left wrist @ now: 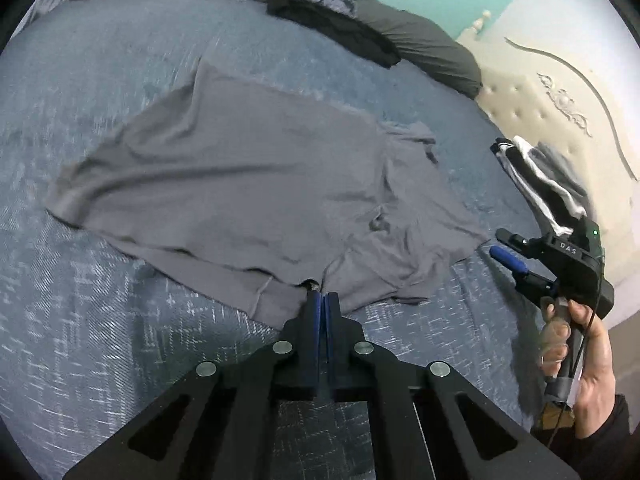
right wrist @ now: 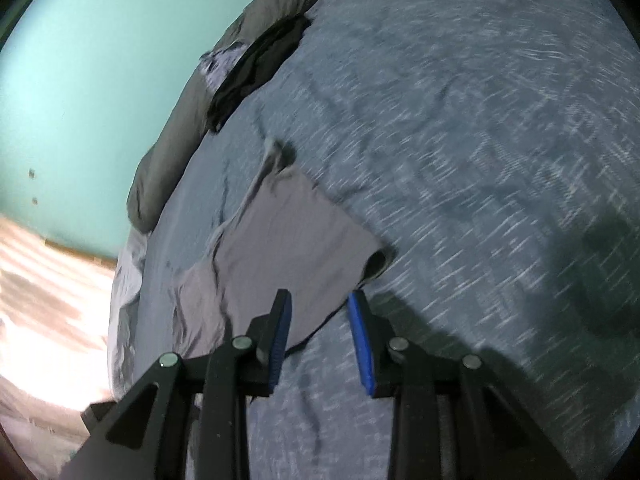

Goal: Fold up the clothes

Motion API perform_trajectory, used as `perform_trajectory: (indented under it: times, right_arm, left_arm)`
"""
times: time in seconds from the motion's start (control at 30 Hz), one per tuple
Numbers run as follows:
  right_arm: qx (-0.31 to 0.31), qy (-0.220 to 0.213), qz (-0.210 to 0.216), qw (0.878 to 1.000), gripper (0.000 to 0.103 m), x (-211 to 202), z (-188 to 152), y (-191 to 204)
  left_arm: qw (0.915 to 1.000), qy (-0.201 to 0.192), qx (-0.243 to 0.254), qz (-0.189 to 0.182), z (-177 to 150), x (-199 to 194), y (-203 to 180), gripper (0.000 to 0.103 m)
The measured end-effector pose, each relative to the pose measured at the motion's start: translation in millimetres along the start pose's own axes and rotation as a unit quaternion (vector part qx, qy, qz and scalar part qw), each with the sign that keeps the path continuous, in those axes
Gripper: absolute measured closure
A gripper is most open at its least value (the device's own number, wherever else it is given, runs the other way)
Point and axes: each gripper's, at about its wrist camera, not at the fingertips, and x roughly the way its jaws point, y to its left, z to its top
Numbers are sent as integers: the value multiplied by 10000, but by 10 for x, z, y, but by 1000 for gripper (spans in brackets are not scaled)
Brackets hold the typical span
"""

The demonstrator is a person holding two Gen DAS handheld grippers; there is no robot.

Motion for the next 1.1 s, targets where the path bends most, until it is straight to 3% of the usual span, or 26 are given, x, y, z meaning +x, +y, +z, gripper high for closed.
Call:
perform_trajectory:
  times: [0.2, 0.3, 0.4, 0.83, 0.87, 1.0, 1.1]
  right_arm:
    - [-509, 686, 342, 9958, 72, 166, -306, 323]
    - [-701, 1089, 450, 9906, 62, 351, -474, 475]
    - [-881, 1403, 491, 9850, 62, 510, -628, 602]
    - [-1516, 1590, 317, 9750, 62, 769, -853, 875]
    - [-1563, 1594, 289, 9743, 63, 798, -866, 889]
    - [-1814, 1596, 201, 9702, 95, 857, -881, 938]
    - [-2023, 1559, 235, 9666, 101, 794, -889, 994]
  left_arm:
    - [9996, -209, -190, -47, 62, -149, 128, 101]
    - [9992, -235, -304, -54, 62, -182, 223, 101]
    - [9989, -238, -403, -58, 65, -191, 304, 101]
    - [9989, -212, -398, -122, 72, -183, 319, 101]
    - [9989, -212, -399, -122, 72, -183, 319, 101]
    - [9989, -221, -397, -128, 75, -187, 320, 101]
    - [9988, -241, -397, -132, 81, -205, 323, 101]
